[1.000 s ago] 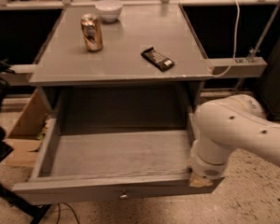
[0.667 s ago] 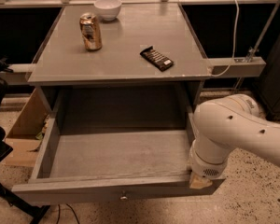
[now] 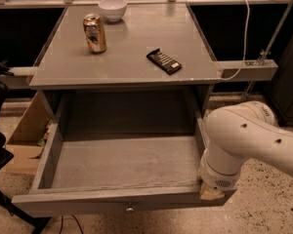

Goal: Open top drawer

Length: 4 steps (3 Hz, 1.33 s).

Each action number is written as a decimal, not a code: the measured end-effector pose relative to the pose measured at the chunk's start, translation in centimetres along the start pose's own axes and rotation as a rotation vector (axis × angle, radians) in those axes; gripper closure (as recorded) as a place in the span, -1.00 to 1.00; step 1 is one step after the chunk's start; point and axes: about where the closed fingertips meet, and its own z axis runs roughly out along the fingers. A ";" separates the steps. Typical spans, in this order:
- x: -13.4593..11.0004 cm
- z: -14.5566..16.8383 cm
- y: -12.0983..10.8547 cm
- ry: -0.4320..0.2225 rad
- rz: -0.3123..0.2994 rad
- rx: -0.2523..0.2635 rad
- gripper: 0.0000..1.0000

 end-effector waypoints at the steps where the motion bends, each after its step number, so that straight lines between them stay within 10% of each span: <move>1: 0.0 0.0 0.0 0.000 0.000 0.000 0.64; 4: 0.0 0.0 0.0 0.000 0.000 0.000 -0.79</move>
Offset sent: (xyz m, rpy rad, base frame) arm 0.0000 0.0000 0.0000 0.0000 0.0000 0.0000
